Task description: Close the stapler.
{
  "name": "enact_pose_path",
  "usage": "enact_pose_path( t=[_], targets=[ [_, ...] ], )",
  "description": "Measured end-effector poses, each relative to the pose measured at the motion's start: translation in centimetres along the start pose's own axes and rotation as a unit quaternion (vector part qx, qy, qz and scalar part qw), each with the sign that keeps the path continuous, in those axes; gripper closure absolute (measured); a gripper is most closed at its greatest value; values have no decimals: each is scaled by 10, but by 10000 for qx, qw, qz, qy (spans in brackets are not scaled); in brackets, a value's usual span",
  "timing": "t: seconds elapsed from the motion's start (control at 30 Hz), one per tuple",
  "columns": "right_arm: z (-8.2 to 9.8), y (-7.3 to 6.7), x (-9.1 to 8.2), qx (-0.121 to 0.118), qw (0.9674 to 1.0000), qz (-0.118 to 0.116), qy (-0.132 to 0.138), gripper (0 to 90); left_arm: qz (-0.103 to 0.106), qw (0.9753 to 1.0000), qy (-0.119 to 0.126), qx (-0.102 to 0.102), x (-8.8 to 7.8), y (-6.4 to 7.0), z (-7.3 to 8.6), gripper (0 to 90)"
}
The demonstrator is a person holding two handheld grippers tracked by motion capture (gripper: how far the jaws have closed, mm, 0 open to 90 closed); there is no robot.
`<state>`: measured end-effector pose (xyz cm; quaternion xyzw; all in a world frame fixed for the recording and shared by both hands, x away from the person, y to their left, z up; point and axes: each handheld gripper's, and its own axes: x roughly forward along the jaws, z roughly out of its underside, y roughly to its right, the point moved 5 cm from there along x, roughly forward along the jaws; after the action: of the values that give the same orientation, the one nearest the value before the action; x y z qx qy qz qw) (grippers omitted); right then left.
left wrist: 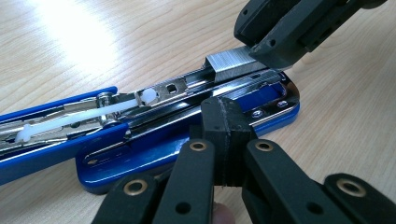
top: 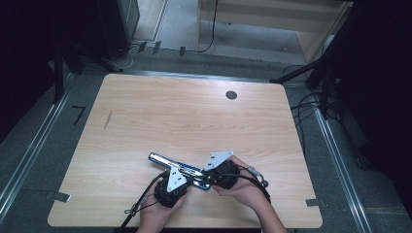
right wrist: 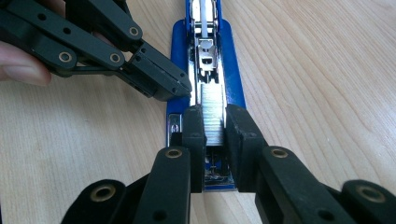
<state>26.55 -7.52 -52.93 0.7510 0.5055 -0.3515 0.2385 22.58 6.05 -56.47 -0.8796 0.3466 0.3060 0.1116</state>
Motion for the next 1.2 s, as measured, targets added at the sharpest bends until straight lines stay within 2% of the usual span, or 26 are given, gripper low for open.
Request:
enact_pose_path(
  t=[0.8, 1.0, 1.2],
  targets=[
    [-2, 1, 1, 90, 10000, -2, -30, 797, 0, 10000, 1, -2, 0, 0, 0, 900],
    [-2, 0, -1, 52, 10000, 23, -50, 798, -1, 10000, 0, -4, 0, 0, 0, 900],
    [-6, -1, -5, -58, 9998, 65, -181, 798, -2, 10000, 8, -5, 0, 0, 0, 900]
  ],
)
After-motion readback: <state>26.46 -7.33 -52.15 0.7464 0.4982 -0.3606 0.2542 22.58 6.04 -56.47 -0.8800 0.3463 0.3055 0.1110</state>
